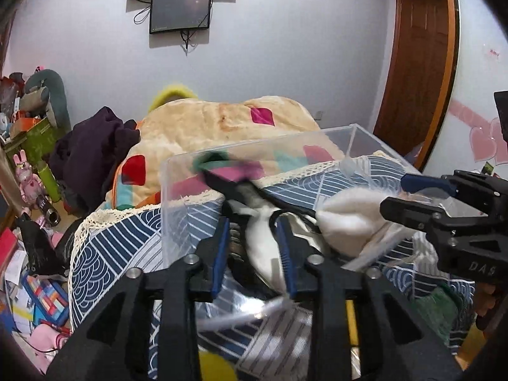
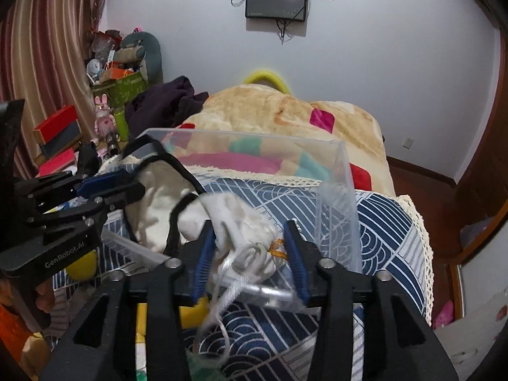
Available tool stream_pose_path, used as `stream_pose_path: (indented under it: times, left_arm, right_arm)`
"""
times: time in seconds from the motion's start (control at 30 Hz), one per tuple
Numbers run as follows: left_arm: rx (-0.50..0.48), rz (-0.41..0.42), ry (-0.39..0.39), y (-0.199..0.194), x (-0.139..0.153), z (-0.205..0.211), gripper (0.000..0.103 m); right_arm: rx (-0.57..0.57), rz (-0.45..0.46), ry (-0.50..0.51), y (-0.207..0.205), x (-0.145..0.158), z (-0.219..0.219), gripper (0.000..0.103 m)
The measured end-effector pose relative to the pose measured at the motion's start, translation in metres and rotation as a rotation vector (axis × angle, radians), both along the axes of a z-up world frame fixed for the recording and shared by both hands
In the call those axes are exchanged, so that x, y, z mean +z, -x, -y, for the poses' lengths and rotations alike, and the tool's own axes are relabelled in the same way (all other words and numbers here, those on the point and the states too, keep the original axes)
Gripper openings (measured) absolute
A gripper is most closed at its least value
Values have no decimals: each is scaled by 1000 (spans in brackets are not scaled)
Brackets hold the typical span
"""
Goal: Organize soft objects
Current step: 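Lower the bag and pouch into the clear box and open both tools, then grasp the yellow felt ball with the left tool while the right tool grasps the green knitted cloth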
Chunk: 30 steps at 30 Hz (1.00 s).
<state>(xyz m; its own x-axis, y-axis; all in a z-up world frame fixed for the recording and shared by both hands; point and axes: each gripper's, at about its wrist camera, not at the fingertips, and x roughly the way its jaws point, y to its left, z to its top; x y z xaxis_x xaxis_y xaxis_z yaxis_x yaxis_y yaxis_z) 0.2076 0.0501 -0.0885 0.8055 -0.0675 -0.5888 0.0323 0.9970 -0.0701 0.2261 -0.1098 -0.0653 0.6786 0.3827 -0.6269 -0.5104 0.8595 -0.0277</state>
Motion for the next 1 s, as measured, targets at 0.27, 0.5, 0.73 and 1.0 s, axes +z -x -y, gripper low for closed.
stream_pose_path:
  times: [0.27,0.5,0.73,1.0]
  left_arm:
    - [-22,62,12,44,20,-4,61]
    - [-6,74,55,76,29,-20,76]
    - [22,-4,56,92,6,-35,78]
    - [47,-101,79,87,-33,-40,78]
  right_arm:
    - [-19,72,-60,28,24,18,57]
    - [-26,109,-95,57,28,31,76]
    - [-21,41,-89,70,1,34,77]
    - [4,-90,-69,71,-40,33,77]
